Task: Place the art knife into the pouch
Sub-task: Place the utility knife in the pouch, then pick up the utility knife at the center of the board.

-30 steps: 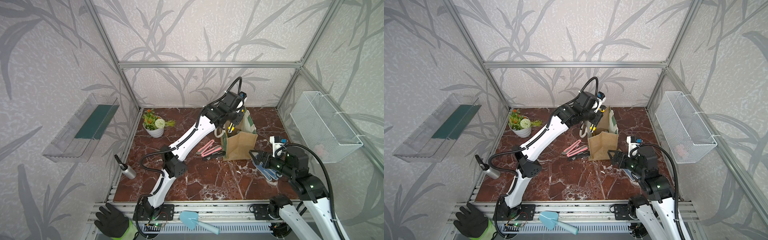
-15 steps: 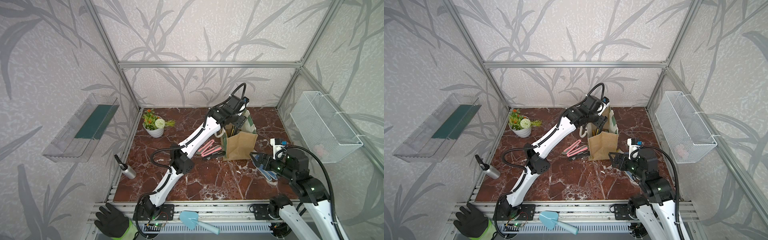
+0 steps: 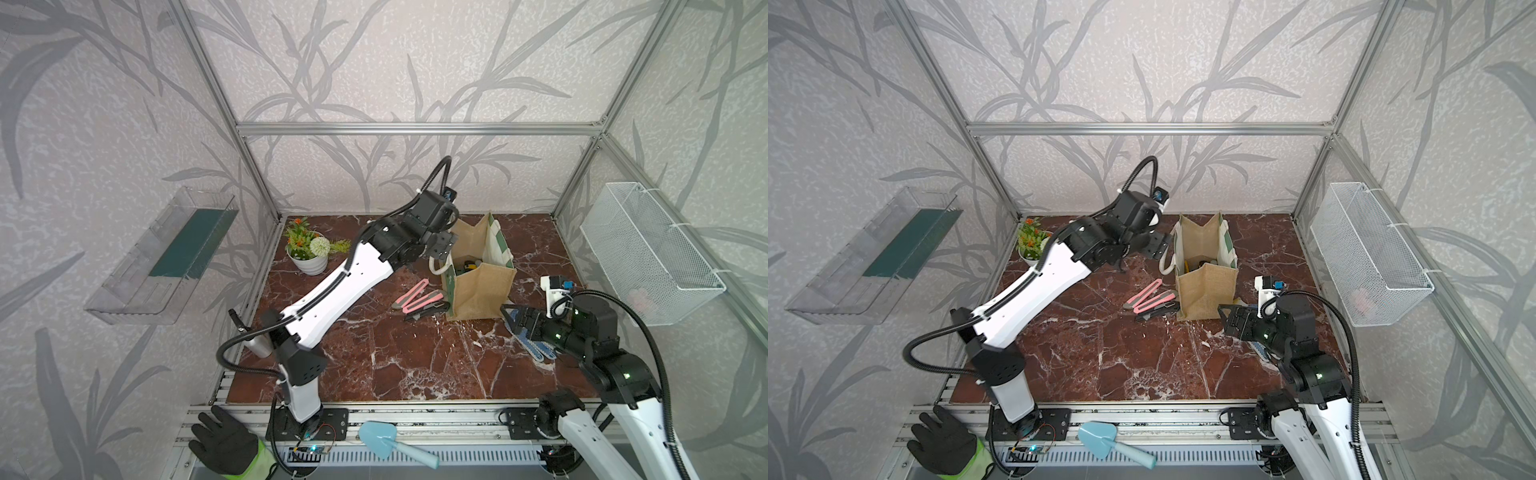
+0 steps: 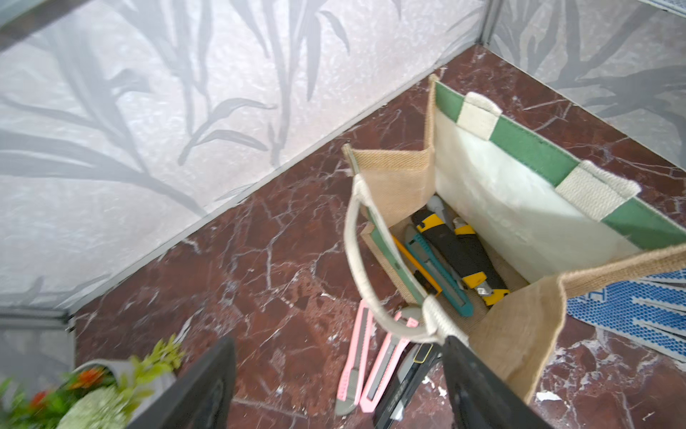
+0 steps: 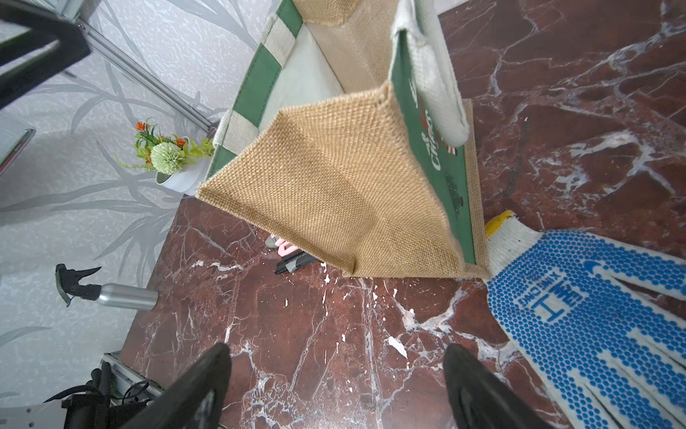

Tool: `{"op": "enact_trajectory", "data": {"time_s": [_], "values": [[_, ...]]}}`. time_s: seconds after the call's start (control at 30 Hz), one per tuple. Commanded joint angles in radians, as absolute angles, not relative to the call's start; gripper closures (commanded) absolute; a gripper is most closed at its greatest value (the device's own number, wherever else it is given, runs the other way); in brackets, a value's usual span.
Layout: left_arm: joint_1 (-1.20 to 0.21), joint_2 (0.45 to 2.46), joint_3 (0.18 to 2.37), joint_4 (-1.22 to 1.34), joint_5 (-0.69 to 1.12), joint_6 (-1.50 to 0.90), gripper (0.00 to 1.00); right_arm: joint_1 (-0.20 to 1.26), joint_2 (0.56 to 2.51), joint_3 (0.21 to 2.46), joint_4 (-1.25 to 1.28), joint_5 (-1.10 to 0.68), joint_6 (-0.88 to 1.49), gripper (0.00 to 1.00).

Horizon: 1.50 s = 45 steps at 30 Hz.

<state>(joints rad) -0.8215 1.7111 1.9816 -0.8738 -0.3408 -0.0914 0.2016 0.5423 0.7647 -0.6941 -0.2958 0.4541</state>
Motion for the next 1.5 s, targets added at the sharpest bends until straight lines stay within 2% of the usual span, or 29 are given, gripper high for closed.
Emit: {"op": "enact_trajectory", "data": {"time_s": [0.0,0.13,0.27,0.47,0.87,1.47], "values": [[-0.778,1.616,1.792,-0.809,-0.444,-0.198,0.24,0.200,0.535,0.802,-0.718,-0.283,0.429,0.10],[-0.652,1.503,1.548,-0.759,-0.348,-0.302,0.34,0.199,0.535,0.801,-0.724,-0.279,0.422,0.10],[-0.579,1.464,1.359,-0.696,-0.283,-0.331,0.35,0.199,0.540,0.789,-0.722,-0.279,0.423,0.10],[-0.526,1.561,1.248,-0.619,-0.201,-0.315,0.35,0.199,0.549,0.772,-0.721,-0.284,0.429,0.10],[-0.529,1.818,1.350,-0.627,-0.095,-0.226,0.35,0.200,0.541,0.763,-0.700,-0.307,0.464,0.10],[-0.582,1.940,1.364,-0.613,-0.055,-0.225,0.43,0.199,0.545,0.763,-0.721,-0.280,0.464,0.10]]}}
